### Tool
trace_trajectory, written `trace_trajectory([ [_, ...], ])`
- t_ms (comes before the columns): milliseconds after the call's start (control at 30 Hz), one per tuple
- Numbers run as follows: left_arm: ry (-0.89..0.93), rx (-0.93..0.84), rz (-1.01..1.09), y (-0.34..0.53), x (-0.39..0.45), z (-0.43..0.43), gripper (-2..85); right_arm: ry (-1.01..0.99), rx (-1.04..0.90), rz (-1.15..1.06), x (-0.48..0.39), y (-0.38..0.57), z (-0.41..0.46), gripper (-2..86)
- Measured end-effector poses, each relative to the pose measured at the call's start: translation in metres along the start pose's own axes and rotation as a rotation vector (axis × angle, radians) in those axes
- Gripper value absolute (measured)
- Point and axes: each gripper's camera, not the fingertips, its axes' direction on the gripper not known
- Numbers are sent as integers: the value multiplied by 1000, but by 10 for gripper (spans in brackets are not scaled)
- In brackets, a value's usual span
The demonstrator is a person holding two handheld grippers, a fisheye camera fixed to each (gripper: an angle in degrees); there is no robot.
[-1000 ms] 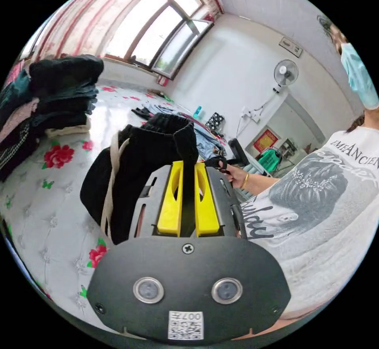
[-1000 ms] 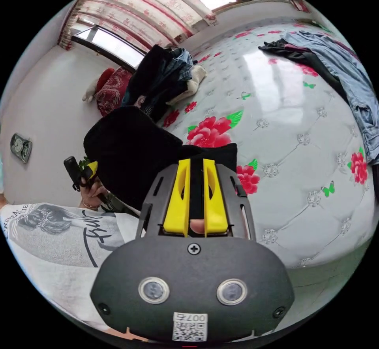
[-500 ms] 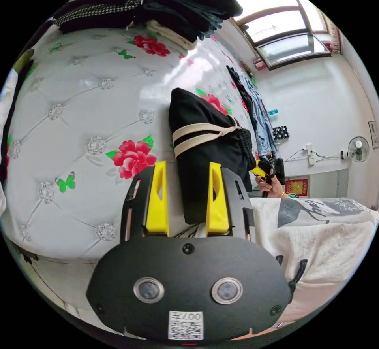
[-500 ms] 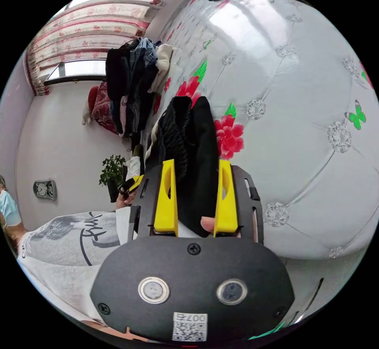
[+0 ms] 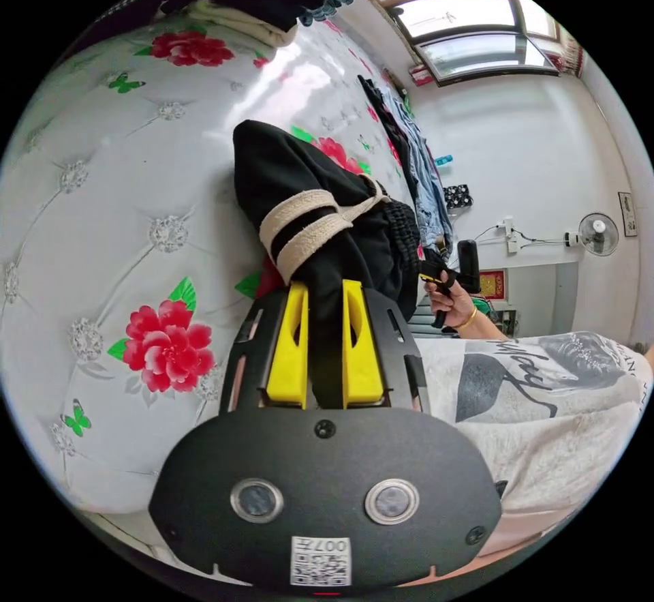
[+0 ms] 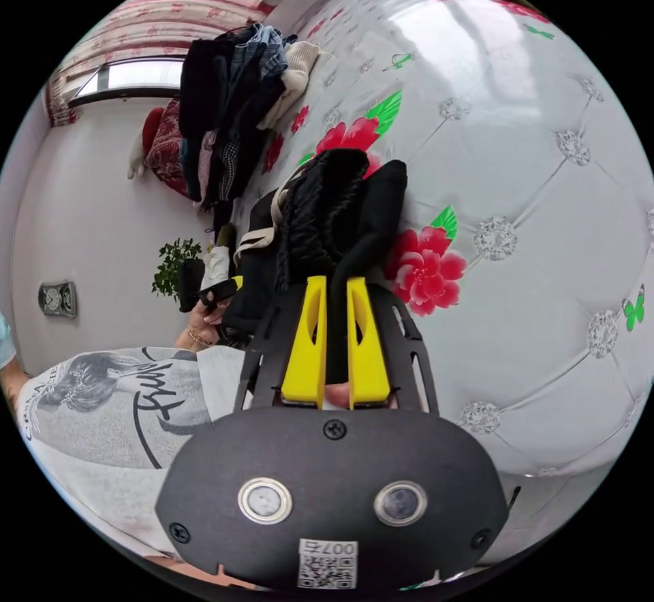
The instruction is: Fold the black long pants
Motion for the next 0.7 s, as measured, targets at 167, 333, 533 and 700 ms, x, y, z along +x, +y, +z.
trace_trajectory([
  [167,-51,-29,50,-42,-15,40,77,32,67,24,-19,-21,-6,43],
  [333,-78,-48,92,-107,-36,93,78,42,148,75,-18,-60,-11,43],
  [533,-139,-33,159,-233,-49,153,78,65,238,68,-11,-173,-21,44],
  [700,-302,105,187,-385,-48,190,79,239,385,-54,-33,-348,-27,54],
])
